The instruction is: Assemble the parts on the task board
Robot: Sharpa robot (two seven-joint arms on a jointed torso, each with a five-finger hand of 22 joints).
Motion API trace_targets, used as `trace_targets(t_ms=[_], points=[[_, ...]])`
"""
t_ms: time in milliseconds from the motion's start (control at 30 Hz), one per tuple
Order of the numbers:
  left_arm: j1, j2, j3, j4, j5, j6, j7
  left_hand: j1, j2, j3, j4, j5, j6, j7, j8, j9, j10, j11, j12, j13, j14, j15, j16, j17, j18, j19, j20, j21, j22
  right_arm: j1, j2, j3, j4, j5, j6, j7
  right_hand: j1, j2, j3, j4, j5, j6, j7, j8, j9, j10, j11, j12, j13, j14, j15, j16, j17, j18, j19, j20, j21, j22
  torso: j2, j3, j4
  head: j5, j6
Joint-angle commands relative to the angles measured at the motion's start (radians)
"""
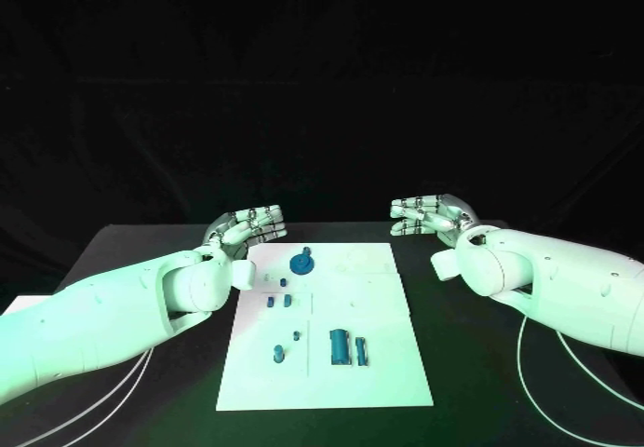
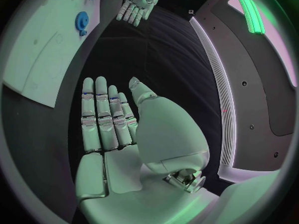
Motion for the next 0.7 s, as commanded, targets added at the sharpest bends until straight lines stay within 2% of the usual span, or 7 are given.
trace_targets(t_ms=[33, 133, 167, 367, 400, 667, 700], points=[[0.0, -0.002, 0.0, 0.002, -0.001, 0.001, -0.001, -0.418, 0.093, -0.083, -0.023, -0.031, -0.297, -0.052, -0.069, -0.066, -0.313, -0.054, -0.069, -0.063, -0.278, -0.044, -0.055, -0.035, -0.052, -0.234, -0.083, -0.067, -0.115, 0.0, -0.003, 0.0, 0.004, -0.002, -0.004, -0.003, -0.418, -0.003, -0.042, -0.013, -0.048, -0.281, -0.055, -0.065, -0.037, -0.311, -0.046, -0.071, -0.06, -0.325, -0.033, -0.056, -0.126, -0.053, -0.299, -0.066, -0.064, -0.04, 0.0, 0.0002, 0.0001, 0.0, -0.001], [-0.003, -0.003, 0.001, 0.014, -0.009, -0.018, 0.003, -0.525, 0.093, -0.107, -0.023, -0.103, -0.374, -0.065, -0.069, -0.066, -0.394, -0.067, -0.069, -0.063, -0.349, -0.055, -0.069, -0.112, -0.052, -0.295, -0.103, -0.067, -0.145, -0.005, -0.005, 0.002, 0.018, 0.004, -0.022, 0.007, -0.527, -0.003, -0.051, -0.013, -0.06, -0.353, -0.069, -0.065, -0.116, -0.39, -0.057, -0.071, -0.078, -0.41, -0.041, -0.073, -0.161, -0.054, -0.374, -0.083, -0.082, -0.051, -0.005, 0.003, 0.0055, -0.002, 0.008], [-0.004, -0.004, 0.002, 0.02, -0.013, -0.028, 0.005, -0.558, 0.093, -0.113, -0.023, -0.103, -0.398, -0.069, -0.069, -0.066, -0.419, -0.071, -0.069, -0.063, -0.371, -0.058, -0.073, -0.112, -0.055, -0.313, -0.11, -0.067, -0.154, -0.007, -0.006, 0.003, 0.025, 0.007, -0.032, 0.012, -0.561, -0.003, -0.056, -0.013, -0.064, -0.375, -0.073, -0.065, -0.116, -0.415, -0.061, -0.071, -0.082, -0.435, -0.113, -0.077, -0.17, -0.062, -0.398, -0.088, -0.087, -0.124, -0.008, 0.0045, 0.0083, -0.003, 0.013], [-0.019, -0.013, 0.01, 0.087, -0.062, -0.14, 0.028, -0.749, 0.093, -0.15, -0.023, -0.103, -0.533, -0.092, -0.069, -0.066, -0.56, -0.095, -0.069, -0.063, -0.499, -0.146, -0.096, -0.112, -0.076, -0.418, -0.149, -0.067, -0.204, -0.037, -0.02, 0.014, 0.109, 0.045, -0.144, 0.072, -0.748, -0.003, -0.143, -0.013, -0.086, -0.503, -0.099, -0.065, -0.116, -0.556, -0.082, -0.071, -0.105, -0.576, -0.113, -0.157, -0.221, -0.081, -0.536, -0.118, -0.114, -0.124, -0.037, 0.0202, 0.0376, -0.015, 0.063], [-0.022, -0.015, 0.012, 0.103, -0.073, -0.165, 0.034, -0.773, 0.093, -0.155, -0.023, -0.103, -0.55, -0.095, -0.069, -0.066, -0.578, -0.098, -0.069, -0.063, -0.516, -0.146, -0.099, -0.112, -0.078, -0.432, -0.153, -0.067, -0.211, -0.044, -0.023, 0.016, 0.128, 0.053, -0.169, 0.085, -0.774, -0.003, -0.143, -0.013, -0.088, -0.521, -0.102, -0.065, -0.116, -0.576, -0.153, -0.071, -0.108, -0.596, -0.113, -0.157, -0.228, -0.081, -0.555, -0.122, -0.118, -0.124, -0.041, 0.0224, 0.0415, -0.016, 0.07], [-0.048, -0.032, 0.026, 0.222, -0.158, -0.362, 0.075, -0.936, 0.093, -0.187, -0.023, -0.103, -0.665, -0.167, -0.069, -0.066, -0.698, -0.175, -0.069, -0.063, -0.625, -0.146, -0.171, -0.112, -0.098, -0.521, -0.185, -0.067, -0.254, -0.098, -0.049, 0.036, 0.282, 0.122, -0.375, 0.195, -0.935, -0.003, -0.143, -0.013, -0.158, -0.631, -0.184, -0.065, -0.116, -0.698, -0.153, -0.071, -0.184, -0.718, -0.113, -0.157, -0.271, -0.102, -0.673, -0.148, -0.205, -0.124, -0.053, 0.0285, 0.0529, -0.021, 0.09], [-0.051, -0.033, 0.027, 0.232, -0.166, -0.379, 0.079, -0.955, 0.093, -0.191, -0.023, -0.103, -0.679, -0.167, -0.069, -0.066, -0.712, -0.175, -0.069, -0.063, -0.638, -0.146, -0.171, -0.112, -0.098, -0.531, -0.19, -0.067, -0.259, -0.104, -0.052, 0.038, 0.296, 0.129, -0.395, 0.205, -0.953, -0.003, -0.143, -0.013, -0.158, -0.642, -0.184, -0.065, -0.116, -0.711, -0.153, -0.071, -0.184, -0.731, -0.113, -0.157, -0.276, -0.102, -0.686, -0.22, -0.205, -0.124, -0.053, 0.0285, 0.0529, -0.021, 0.09]])
